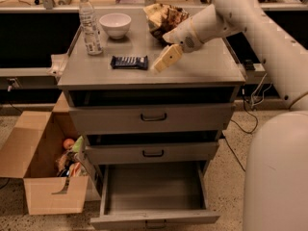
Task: Place rxbar blueberry into bottom drawer
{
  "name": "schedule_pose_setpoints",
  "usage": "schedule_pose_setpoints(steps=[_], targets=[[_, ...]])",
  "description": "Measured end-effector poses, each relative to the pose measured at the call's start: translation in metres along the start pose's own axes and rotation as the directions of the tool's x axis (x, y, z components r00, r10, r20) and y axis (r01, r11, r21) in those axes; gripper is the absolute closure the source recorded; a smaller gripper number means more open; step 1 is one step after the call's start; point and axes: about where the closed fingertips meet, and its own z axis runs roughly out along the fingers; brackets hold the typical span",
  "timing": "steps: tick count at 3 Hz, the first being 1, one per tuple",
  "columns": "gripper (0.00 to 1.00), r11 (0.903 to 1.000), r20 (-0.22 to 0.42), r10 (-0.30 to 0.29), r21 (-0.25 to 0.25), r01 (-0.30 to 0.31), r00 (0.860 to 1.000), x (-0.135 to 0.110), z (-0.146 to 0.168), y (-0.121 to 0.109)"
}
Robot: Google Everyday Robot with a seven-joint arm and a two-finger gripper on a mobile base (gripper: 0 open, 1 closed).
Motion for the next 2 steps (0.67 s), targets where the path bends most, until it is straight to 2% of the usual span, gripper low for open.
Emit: schedule_pose_setpoints(steps=[2], targets=[[0.0,0.9998,0.099,-0.021,0.004,0.021,0.995,-0.006,0.055,-0.016]])
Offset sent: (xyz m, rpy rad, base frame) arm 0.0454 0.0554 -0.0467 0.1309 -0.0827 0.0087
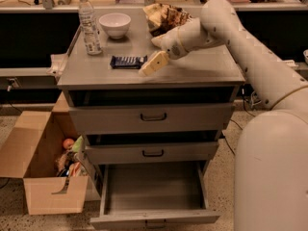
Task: Place rxbar blueberry into bottom drawer
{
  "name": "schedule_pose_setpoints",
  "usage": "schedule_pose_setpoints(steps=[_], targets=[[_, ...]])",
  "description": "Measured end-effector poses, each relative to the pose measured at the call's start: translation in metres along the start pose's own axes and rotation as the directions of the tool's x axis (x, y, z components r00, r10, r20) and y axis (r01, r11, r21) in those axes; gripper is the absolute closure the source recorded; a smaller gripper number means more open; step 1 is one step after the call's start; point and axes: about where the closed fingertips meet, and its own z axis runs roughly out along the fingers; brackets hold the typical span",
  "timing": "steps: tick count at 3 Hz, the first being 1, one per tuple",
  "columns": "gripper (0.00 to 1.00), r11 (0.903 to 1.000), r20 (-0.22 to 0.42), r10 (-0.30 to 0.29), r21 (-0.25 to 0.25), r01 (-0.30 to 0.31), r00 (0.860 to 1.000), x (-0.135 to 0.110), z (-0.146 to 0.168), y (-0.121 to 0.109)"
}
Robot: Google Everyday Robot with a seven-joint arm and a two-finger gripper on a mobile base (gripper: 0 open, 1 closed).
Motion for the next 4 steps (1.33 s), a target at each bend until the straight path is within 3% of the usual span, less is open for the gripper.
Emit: schedule_pose_setpoints(steps=[2,3,4], targets=[[0.0,0.9999,0.074,0.007,-0.008,-0.006,0.997,-0.01,0.04,-0.008],[0.02,0.9986,0.084,0.032,-0.044,-0.028,0.996,-0.014,0.06,-0.003],[0.24,0.9969,0.082,0.049,-0.066,-0.044,0.995,-0.014,0.07,0.0]])
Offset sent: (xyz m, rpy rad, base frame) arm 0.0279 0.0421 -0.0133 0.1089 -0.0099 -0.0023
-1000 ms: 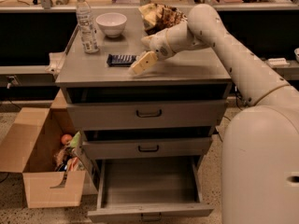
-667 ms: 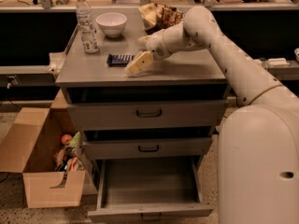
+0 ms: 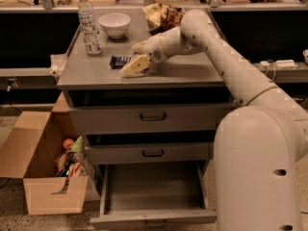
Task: Place rxbar blueberry into bottom drawer
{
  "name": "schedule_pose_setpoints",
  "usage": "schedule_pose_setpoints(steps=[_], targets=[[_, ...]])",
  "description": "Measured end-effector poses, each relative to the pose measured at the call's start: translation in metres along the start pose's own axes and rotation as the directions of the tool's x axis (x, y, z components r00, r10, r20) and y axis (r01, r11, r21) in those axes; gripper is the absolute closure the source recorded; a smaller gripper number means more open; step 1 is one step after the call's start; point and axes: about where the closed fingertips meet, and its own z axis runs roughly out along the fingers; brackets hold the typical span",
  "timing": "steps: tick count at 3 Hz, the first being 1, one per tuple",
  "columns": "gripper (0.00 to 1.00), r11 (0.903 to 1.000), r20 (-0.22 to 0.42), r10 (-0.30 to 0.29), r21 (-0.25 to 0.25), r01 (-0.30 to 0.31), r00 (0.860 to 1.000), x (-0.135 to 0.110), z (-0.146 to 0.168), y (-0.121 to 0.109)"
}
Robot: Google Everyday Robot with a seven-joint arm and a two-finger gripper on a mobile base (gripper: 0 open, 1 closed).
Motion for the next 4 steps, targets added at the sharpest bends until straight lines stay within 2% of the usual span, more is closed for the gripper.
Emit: schedule_pose_setpoints(steps=[1,2,3,4], targets=[[0.47,1.0,0.001,0.003,-0.004,-0.003,1.0,-0.001,0.001,0.001],[0.78,0.9988,0.03,-0.045,0.02,0.044,0.999,-0.021,-0.016,0.007],[0.99,0.9894,0.075,-0.127,0.08,0.121,0.989,-0.05,-0.041,0.017],[1.0,0.9672,0.169,-0.234,0.14,0.212,0.957,-0.087,-0.083,0.041]])
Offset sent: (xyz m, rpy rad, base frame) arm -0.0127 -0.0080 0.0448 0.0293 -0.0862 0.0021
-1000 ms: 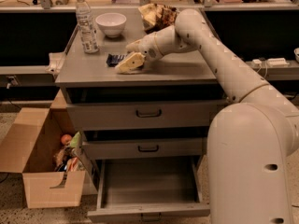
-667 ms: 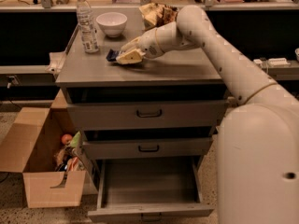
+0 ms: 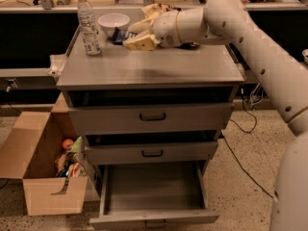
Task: Place rxbar blueberry into bottom drawer
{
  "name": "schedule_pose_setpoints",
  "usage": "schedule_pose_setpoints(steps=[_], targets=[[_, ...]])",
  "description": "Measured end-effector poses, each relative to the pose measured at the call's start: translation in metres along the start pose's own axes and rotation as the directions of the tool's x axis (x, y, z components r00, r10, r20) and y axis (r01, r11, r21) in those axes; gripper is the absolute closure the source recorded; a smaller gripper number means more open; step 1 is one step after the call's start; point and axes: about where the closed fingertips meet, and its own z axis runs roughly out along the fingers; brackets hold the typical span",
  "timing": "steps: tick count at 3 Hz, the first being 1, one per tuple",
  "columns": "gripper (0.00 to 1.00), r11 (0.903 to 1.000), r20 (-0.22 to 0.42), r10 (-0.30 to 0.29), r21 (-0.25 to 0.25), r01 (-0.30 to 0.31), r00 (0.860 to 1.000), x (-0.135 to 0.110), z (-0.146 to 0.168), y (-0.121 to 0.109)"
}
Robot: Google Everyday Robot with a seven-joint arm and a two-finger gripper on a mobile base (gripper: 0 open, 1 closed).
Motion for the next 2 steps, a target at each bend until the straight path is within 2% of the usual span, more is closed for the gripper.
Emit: schedule_pose_setpoints(steps=[1,2], targets=[[1.0,0.9991,0.028,-0.041,0.006,0.041,0.999,-0.0096,-0.0075,0.0034],[1.0,0.9991,0.028,-0.041,0.006,0.041,0.999,-0.0096,-0.0075,0.0034]])
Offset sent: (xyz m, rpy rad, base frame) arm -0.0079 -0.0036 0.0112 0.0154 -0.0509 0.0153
